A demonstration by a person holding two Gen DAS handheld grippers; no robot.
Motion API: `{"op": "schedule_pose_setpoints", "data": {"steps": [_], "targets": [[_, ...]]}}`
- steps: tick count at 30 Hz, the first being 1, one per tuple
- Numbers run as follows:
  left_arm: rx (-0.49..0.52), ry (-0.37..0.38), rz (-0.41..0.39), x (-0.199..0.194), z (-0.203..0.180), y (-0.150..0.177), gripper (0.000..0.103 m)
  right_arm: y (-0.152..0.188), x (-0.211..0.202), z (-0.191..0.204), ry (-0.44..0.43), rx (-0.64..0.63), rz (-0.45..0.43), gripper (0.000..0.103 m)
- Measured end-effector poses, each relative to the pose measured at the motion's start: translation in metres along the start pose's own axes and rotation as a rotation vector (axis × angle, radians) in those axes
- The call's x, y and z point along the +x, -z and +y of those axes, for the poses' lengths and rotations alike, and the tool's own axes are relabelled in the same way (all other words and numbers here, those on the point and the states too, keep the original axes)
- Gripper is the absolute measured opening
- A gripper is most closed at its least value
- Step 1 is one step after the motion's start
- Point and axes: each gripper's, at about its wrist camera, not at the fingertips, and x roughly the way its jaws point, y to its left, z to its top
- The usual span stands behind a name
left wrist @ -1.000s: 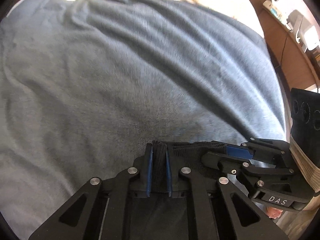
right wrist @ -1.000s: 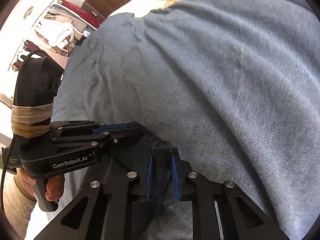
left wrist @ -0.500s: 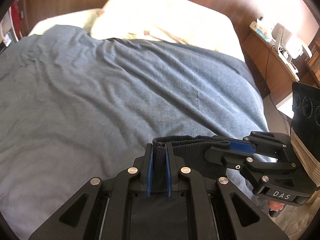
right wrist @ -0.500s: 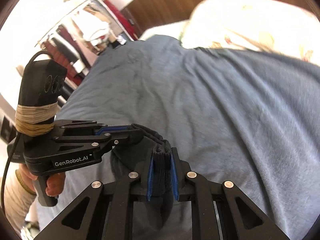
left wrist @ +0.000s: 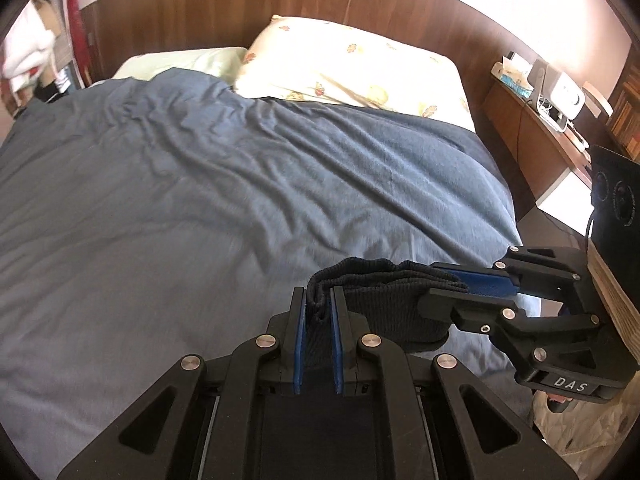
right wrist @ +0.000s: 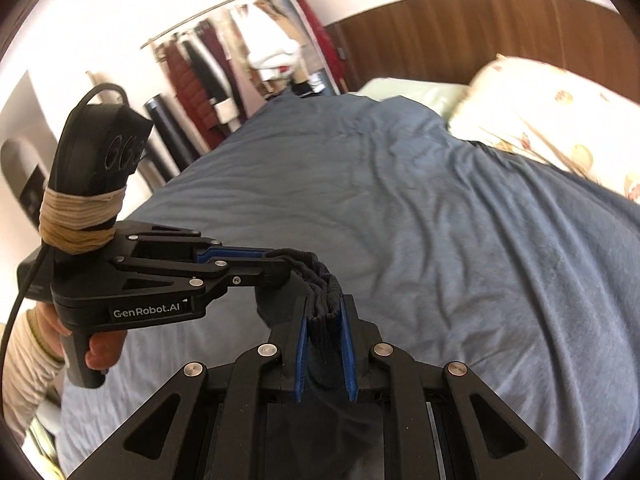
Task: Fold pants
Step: 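Lift the bundle end with both grippers and fold it over onto the bundle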
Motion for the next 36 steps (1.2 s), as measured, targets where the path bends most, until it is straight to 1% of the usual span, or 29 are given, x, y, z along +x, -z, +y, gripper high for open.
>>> {"op": "schedule_pose_setpoints", "data": {"steps": [4,8,13,16,24,28,36], "targets": [[-0.026,-0.019,-0.010,-0.026,0.004,0.031,0.012,0.016,-0.011,0.041,-0.017,-0.057,0.004,0.016],[-0.064,-0.038,-0.019,-0.054,0.015,0.071,0.012,0.033,-0.016,0.084,-0.035,-0.108,0.015,0.016],[-0.111,-0.050,-0.015,-0.076,0.026,0.117,0.012,0.058,-0.017,0.132,-0.070,-0.165,0.039,0.016],[-0.134,-0.051,-0.014,-0.085,0.032,0.146,0.012,0.073,-0.014,0.156,-0.077,-0.198,0.059,0.016],[-0.183,-0.039,-0.019,-0.094,0.044,0.204,0.012,0.113,-0.007,0.201,-0.088,-0.288,0.108,0.015],[-0.196,-0.032,-0.005,-0.093,0.048,0.230,0.012,0.135,-0.001,0.221,-0.090,-0.335,0.146,0.015],[-0.244,-0.021,0.031,-0.089,0.056,0.280,0.012,0.171,0.012,0.248,-0.097,-0.389,0.227,0.015]]}}
